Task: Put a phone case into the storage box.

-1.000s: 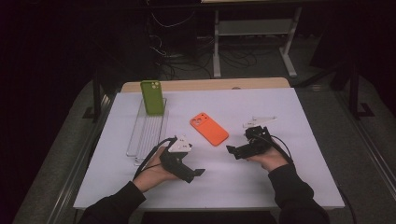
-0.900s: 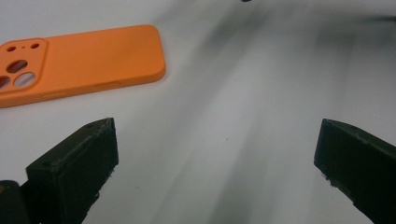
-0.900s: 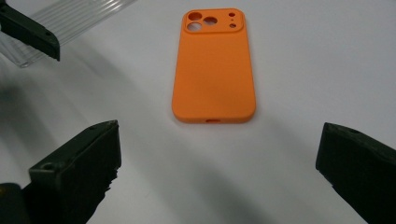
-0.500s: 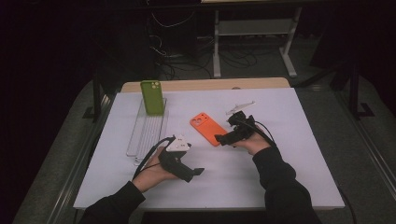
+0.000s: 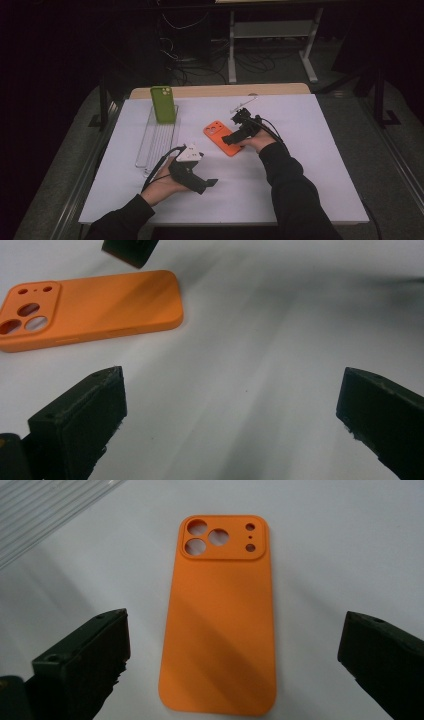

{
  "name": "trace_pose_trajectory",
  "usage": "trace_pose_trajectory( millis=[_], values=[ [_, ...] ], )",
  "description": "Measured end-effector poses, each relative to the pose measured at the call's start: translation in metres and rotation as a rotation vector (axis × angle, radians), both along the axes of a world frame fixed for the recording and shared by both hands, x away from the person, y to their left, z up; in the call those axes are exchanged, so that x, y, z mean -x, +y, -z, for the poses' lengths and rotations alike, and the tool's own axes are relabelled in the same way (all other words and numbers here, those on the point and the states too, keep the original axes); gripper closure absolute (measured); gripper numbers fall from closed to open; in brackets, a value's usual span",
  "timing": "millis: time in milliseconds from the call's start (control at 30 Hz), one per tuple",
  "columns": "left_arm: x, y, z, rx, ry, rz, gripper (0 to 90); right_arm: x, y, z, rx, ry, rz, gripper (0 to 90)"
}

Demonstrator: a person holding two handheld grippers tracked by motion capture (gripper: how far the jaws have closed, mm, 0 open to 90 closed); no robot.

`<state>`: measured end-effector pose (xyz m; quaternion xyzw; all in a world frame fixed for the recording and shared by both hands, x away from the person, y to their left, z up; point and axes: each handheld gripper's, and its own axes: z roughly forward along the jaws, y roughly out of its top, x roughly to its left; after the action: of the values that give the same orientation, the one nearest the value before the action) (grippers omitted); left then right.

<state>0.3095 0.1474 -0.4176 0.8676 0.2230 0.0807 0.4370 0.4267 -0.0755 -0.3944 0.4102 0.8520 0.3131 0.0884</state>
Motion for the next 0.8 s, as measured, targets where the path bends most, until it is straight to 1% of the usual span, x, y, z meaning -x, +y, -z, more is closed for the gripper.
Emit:
trace_pose_trajectory(
  millis=[100, 133, 200, 267, 367, 400, 433, 467, 600, 800],
  values=[
    [-0.001, 0.001, -0.001, 0.005, -0.003, -0.001, 0.0, -0.006, 0.007, 0.005, 0.025, 0.006, -0.027, 0.2],
    [-0.002, 0.002, -0.001, 0.004, -0.006, 0.002, 0.0, -0.007, 0.01, 0.006, 0.033, 0.013, -0.027, 0.2],
    [-0.002, 0.002, -0.001, 0.006, -0.006, 0.005, 0.0, -0.01, 0.014, 0.01, 0.043, 0.011, -0.032, 0.2],
    [-0.002, 0.002, -0.001, 0.007, -0.01, 0.008, 0.0, -0.013, 0.018, 0.013, 0.056, 0.026, -0.035, 0.2],
    [-0.001, 0.002, -0.002, 0.015, -0.001, 0.004, 0.0, -0.018, 0.021, 0.019, 0.079, 0.041, -0.039, 0.2],
    [-0.002, 0.003, -0.002, 0.015, -0.006, 0.005, 0.0, -0.019, 0.022, 0.022, 0.084, 0.042, -0.041, 0.2],
    [-0.001, 0.002, -0.001, 0.022, 0.008, -0.007, 0.0, -0.02, 0.023, 0.024, 0.094, 0.042, -0.037, 0.2],
    [-0.001, 0.003, -0.001, 0.02, 0.008, -0.008, 0.0, -0.021, 0.024, 0.025, 0.094, 0.054, -0.025, 0.2],
    [-0.002, 0.003, -0.002, 0.017, 0.002, -0.004, 0.0, -0.023, 0.027, 0.031, 0.112, 0.069, -0.04, 1.2],
    [-0.002, 0.004, -0.002, 0.018, 0.003, -0.006, 0.0, -0.023, 0.034, 0.037, 0.133, 0.093, -0.044, 1.7]
  ],
)
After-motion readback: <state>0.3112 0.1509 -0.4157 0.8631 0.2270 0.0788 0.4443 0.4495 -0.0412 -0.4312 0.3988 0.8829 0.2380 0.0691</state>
